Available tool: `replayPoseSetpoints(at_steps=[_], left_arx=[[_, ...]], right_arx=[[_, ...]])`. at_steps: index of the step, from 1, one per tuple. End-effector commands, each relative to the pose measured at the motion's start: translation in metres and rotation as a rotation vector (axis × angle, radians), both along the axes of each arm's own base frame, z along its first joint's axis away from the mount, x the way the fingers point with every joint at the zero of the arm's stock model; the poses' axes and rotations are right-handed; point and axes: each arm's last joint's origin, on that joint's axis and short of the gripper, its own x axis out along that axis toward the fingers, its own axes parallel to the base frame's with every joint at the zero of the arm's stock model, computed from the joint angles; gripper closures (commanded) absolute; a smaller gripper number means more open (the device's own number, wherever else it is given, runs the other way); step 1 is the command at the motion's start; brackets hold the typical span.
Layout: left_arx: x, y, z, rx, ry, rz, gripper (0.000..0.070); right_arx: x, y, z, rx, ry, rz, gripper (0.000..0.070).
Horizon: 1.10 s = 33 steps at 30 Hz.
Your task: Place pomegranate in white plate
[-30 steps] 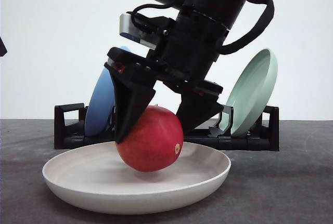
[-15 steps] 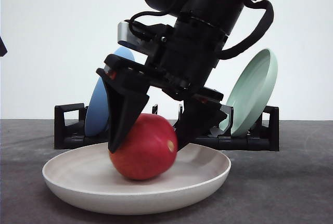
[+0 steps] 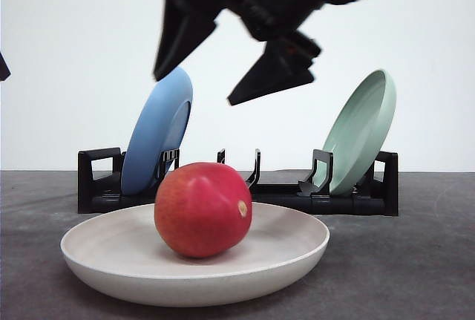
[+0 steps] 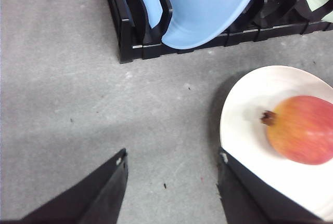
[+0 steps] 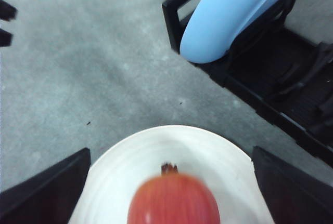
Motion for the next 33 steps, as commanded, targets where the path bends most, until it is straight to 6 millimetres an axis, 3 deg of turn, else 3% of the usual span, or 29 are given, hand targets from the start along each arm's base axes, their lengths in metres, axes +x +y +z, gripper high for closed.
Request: replayPoseSetpoints(at_steps=[1, 15, 20, 25, 26, 27, 28, 29, 33], left_arx=[[0.002, -0.001, 0.006, -0.001, -0.024, -0.013, 0.039], [0.002, -0.001, 0.006, -0.001, -0.025, -0.012, 0.0389], [0.002, -0.001, 0.006, -0.001, -0.025, -0.012, 0.0389], [0.001, -0.001, 0.005, -0.002, -0.017, -0.01, 0.0393], [0.001, -0.001, 0.005, -0.002, -0.015, -0.01, 0.0465], [0.001, -0.001, 0.005, -0.002, -0.014, -0.01, 0.0574], [0.001, -0.001, 0.005, -0.003, -0.015, -0.009, 0.0661], [0.002, -0.001, 0.006, -0.004, -0.019, -0.009, 0.0695], [-0.002, 0.0, 0.004, -0.003, 0.011, -0.004, 0.07]], right_arx=[[-0.001, -0.009, -0.005, -0.001, 0.004, -0.002, 0.0087], [-0.02, -0.123, -0.027, 0.033, 0.051, -0.273, 0.0088], [-0.027, -0.146, -0.029, 0.028, 0.061, -0.356, 0.0088], [-0.029, -0.151, -0.025, 0.039, 0.041, -0.374, 0.0092], [-0.029, -0.151, -0.024, 0.042, 0.039, -0.376, 0.0187], [-0.03, -0.151, -0.024, 0.047, 0.039, -0.379, 0.034], [-0.03, -0.151, -0.024, 0.047, 0.038, -0.379, 0.0588], [-0.029, -0.151, -0.024, 0.046, 0.035, -0.378, 0.0671], [-0.029, -0.151, -0.023, 0.047, 0.028, -0.377, 0.0659]])
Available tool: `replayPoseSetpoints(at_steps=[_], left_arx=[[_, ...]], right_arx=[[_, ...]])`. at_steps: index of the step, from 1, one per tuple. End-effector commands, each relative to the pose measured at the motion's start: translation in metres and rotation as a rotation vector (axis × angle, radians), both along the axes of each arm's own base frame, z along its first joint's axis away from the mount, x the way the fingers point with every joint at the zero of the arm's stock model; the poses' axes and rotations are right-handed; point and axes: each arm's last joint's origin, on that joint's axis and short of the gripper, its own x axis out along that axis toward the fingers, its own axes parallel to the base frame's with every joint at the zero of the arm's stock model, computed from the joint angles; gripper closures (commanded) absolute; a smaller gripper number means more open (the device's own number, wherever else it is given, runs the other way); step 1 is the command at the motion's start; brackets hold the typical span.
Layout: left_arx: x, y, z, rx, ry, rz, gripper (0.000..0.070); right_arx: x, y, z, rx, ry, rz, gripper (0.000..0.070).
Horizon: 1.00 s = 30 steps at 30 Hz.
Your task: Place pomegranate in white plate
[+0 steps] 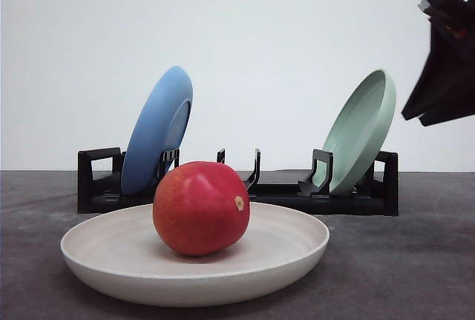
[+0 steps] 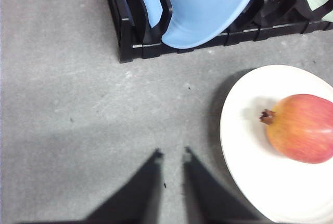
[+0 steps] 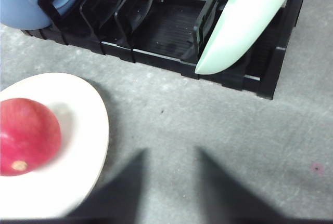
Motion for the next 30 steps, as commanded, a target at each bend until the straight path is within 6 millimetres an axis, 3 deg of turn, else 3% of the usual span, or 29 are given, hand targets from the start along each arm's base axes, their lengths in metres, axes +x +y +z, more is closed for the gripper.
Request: replayPoseSetpoints(at_steps=[1, 13, 18, 30], left_arx=[[0.0, 0.0, 0.005, -0.007, -0.01, -0.004, 0.07], [-0.002, -0.001, 0.008, -0.012, -0.041, -0.008, 0.07], [-0.014, 0.003, 0.004, -0.004, -0.177, -0.025, 0.07], [-0.043, 0.022, -0.056, 0.015, -0.539, 0.155, 0.07]], right_arx=[[0.001, 0.001, 0.002, -0.001, -0.017, 0.007, 0.0659], [0.002, 0.001, 0.003, 0.004, -0.029, 0.008, 0.0659], [0.002, 0.001, 0.003, 0.004, -0.029, 0.008, 0.0659], [0.002, 0.001, 0.003, 0.004, -0.029, 0.009, 0.0659]])
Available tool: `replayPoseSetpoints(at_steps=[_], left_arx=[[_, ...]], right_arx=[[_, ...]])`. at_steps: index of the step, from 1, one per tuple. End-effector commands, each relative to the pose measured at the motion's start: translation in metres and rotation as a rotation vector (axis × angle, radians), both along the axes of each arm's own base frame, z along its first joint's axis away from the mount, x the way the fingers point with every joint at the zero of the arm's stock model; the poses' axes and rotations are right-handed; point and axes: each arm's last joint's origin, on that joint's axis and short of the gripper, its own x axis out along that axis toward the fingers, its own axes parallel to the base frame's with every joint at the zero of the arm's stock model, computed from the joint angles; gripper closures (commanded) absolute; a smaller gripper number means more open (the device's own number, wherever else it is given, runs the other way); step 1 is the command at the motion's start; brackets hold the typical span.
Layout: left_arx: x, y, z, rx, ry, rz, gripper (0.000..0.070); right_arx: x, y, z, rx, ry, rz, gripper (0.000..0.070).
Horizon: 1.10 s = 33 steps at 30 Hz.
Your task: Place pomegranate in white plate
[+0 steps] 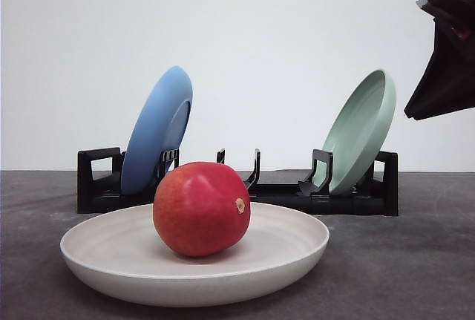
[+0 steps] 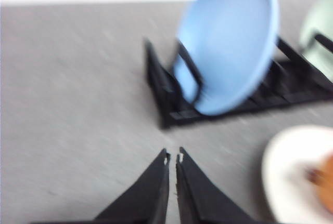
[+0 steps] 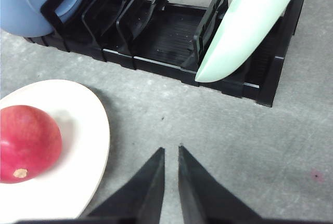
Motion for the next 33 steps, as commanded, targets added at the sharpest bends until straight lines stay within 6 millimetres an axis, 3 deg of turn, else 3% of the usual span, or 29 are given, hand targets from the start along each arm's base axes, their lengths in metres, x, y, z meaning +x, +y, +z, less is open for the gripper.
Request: replayPoseSetpoints(at_steps=[1, 7, 16, 33], left_arx=[[-0.002, 0.001, -0.009, 0.006, -0.03, 0.024, 0.07], [-0.009, 0.005, -0.038, 0.012, -0.065, 0.094, 0.07], [-0.012, 0.008, -0.062, 0.013, -0.096, 0.137, 0.07], [-0.011, 0.01, -0.063, 0.009, -0.091, 0.217, 0.07]], right_arx=[[0.001, 0.001, 0.001, -0.002, -0.013, 0.008, 0.0659], [0.001, 0.001, 0.001, -0.002, -0.013, 0.009, 0.0659], [0.001, 0.001, 0.001, -0.001, -0.012, 0.009, 0.0659], [0.001, 0.001, 0.001, -0.001, -0.013, 0.01, 0.0659]])
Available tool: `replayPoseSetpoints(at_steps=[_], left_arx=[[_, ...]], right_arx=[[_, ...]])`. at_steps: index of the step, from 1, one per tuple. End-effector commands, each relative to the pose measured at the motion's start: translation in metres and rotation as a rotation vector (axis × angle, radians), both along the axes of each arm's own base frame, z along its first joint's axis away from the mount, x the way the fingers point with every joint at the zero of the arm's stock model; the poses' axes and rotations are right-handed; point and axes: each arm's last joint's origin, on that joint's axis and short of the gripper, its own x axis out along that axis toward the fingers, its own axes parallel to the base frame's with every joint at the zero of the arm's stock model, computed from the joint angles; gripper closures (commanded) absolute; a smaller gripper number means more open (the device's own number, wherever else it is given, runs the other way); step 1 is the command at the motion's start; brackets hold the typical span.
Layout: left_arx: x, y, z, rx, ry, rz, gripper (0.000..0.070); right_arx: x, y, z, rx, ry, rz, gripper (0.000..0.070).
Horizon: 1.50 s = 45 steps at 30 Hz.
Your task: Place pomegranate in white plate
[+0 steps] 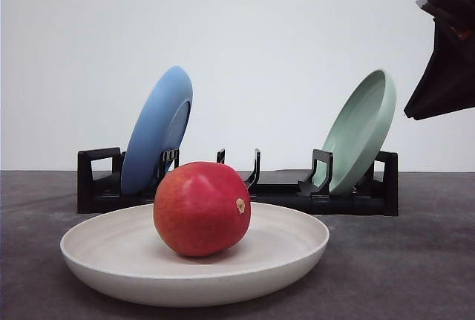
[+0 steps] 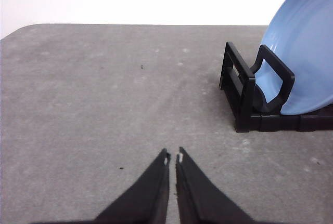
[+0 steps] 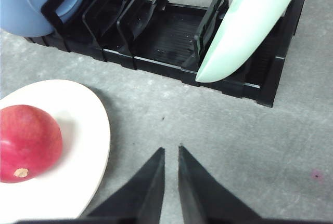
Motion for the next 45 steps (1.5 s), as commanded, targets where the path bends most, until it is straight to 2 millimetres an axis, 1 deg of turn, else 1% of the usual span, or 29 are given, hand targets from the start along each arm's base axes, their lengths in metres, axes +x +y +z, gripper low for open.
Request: replayPoseSetpoints(at_steps=[1, 13, 16, 18, 21, 24, 27, 31, 39, 42, 45], left_arx=[[0.0, 0.0, -0.004, -0.008, 0.011, 0.004, 0.07], [0.0, 0.0, -0.004, -0.008, 0.011, 0.004, 0.07], [0.0, 0.0, -0.004, -0.008, 0.011, 0.004, 0.07], [0.0, 0.0, -0.004, -0.008, 0.011, 0.004, 0.07], [0.0, 0.0, -0.004, -0.008, 0.011, 0.004, 0.07], [0.0, 0.0, -0.004, -0.008, 0.011, 0.004, 0.07], [0.0, 0.0, -0.004, -0.008, 0.011, 0.004, 0.07], [0.0, 0.0, -0.004, -0.008, 0.011, 0.004, 0.07], [0.0, 0.0, -0.004, -0.008, 0.011, 0.004, 0.07], [0.0, 0.0, -0.004, -0.008, 0.011, 0.004, 0.07], [0.0, 0.0, -0.004, -0.008, 0.011, 0.004, 0.07]], right_arx=[[0.001, 0.001, 0.001, -0.002, -0.012, 0.009, 0.0659], [0.001, 0.001, 0.001, -0.004, -0.014, 0.01, 0.0659], [0.001, -0.002, 0.002, -0.1, -0.079, 0.029, 0.0659], [0.0, -0.008, 0.003, -0.167, -0.114, -0.019, 0.0659], [-0.005, -0.019, 0.002, -0.232, -0.157, -0.147, 0.0659], [-0.014, -0.032, -0.005, -0.256, -0.178, -0.244, 0.0659], [-0.024, -0.043, -0.014, -0.26, -0.211, -0.298, 0.0659], [-0.038, -0.052, -0.029, -0.241, -0.281, -0.358, 0.0659], [-0.06, -0.062, -0.058, -0.175, -0.432, -0.449, 0.0659], [-0.065, -0.064, -0.065, -0.157, -0.476, -0.481, 0.0659], [-0.068, -0.066, -0.067, -0.141, -0.521, -0.503, 0.0659]])
